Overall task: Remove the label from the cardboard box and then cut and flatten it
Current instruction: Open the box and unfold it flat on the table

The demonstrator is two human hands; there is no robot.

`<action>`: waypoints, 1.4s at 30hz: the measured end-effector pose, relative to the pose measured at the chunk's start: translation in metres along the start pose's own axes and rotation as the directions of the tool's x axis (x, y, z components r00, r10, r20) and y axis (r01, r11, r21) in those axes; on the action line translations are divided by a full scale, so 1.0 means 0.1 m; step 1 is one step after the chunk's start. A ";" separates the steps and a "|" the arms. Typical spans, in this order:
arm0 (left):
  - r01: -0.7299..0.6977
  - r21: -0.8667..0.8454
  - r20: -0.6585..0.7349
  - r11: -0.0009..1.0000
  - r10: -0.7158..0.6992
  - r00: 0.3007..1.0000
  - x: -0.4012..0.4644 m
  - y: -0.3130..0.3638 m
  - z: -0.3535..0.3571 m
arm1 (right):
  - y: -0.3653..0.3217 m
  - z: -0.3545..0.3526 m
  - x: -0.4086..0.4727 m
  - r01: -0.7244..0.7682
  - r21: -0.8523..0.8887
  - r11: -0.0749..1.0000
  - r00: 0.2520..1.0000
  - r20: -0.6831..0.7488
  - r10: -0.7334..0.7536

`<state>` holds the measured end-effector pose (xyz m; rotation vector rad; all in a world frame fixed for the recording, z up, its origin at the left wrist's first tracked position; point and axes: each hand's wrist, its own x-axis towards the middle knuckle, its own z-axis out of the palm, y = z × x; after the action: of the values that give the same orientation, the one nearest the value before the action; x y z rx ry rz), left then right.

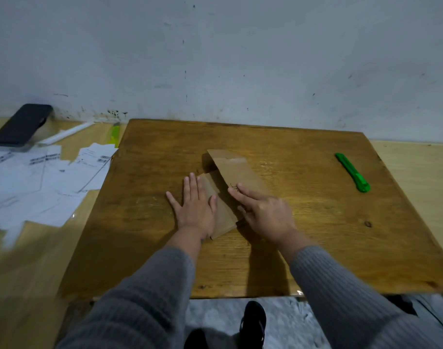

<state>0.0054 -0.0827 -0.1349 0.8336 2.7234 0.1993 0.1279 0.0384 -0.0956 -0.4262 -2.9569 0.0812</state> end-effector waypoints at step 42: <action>-0.064 -0.559 0.056 0.827 0.115 0.992 -0.08 0.90 -0.56 | 0.79 -0.60 -0.30 -0.512 0.855 -0.082 0.530 0.389 0.754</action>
<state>0.0421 -0.0156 -0.0609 0.7635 2.3357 0.9071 0.1872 0.1073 -0.0468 -1.4389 -1.5704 1.6408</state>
